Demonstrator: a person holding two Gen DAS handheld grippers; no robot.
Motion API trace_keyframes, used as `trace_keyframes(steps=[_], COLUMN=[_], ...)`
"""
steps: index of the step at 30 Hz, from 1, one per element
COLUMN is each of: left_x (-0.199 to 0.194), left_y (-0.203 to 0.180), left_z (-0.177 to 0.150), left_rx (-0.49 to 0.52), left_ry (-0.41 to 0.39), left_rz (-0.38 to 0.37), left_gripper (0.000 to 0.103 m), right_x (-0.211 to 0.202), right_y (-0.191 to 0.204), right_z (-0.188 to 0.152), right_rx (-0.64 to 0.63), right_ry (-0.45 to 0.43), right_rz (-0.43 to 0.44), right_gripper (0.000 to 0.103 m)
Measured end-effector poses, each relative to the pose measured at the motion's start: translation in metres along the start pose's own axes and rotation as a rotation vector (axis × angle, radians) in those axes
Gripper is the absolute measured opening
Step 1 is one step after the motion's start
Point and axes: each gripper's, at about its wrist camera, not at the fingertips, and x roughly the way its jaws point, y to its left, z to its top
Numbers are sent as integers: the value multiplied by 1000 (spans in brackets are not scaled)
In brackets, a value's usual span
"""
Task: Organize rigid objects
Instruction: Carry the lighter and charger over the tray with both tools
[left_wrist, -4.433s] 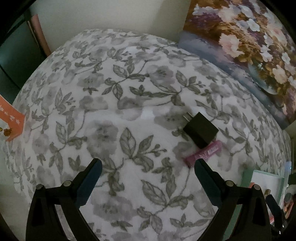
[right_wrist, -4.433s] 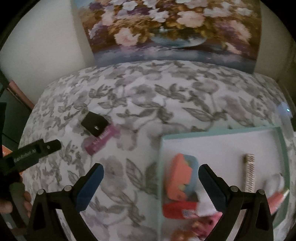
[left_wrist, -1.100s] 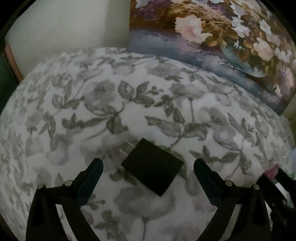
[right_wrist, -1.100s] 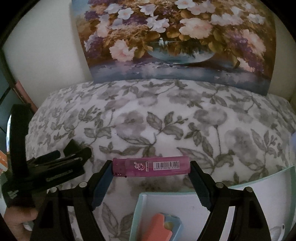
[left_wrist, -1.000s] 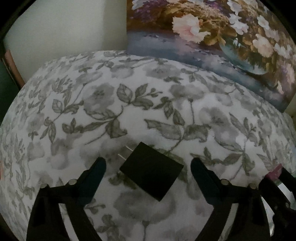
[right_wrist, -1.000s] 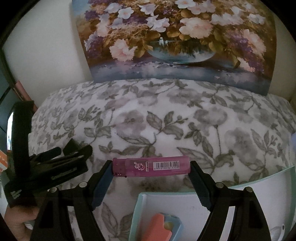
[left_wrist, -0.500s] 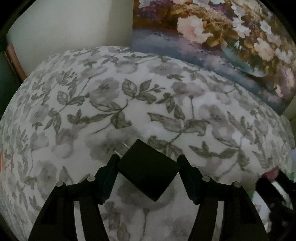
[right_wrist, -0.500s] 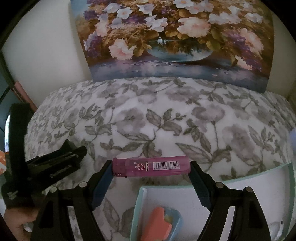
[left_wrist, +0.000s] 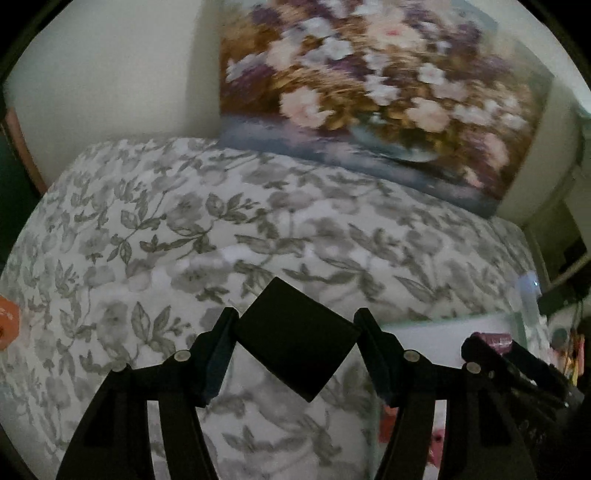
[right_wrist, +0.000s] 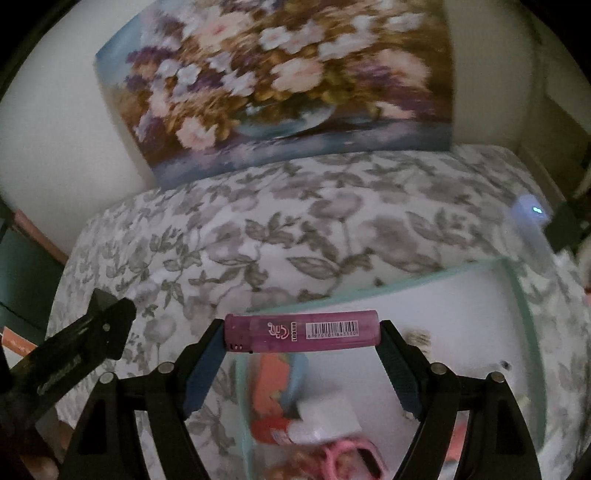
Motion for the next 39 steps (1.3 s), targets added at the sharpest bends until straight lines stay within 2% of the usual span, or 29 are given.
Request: trace_keyframes(steps=[7, 16, 20, 39], left_x=[-18, -17, -14, -2], left_y=[-42, -93, -113, -152], left_z=[-30, -62, -68, -85], left_rx=[85, 203, 266, 392], left_ry=[5, 50, 57, 86], left_rz=[-46, -97, -82, -50], left_gripper=[66, 66, 66, 66], right_x=[-35, -46, -43, -36], right_y=[-44, -84, -94, -112], right_z=[-25, -44, -43, -42], right_rx=[70, 135, 148, 160], right_ry=[2, 9, 8, 25], right_rz=[-41, -61, -71, -72], right_gripper=[83, 83, 83, 83])
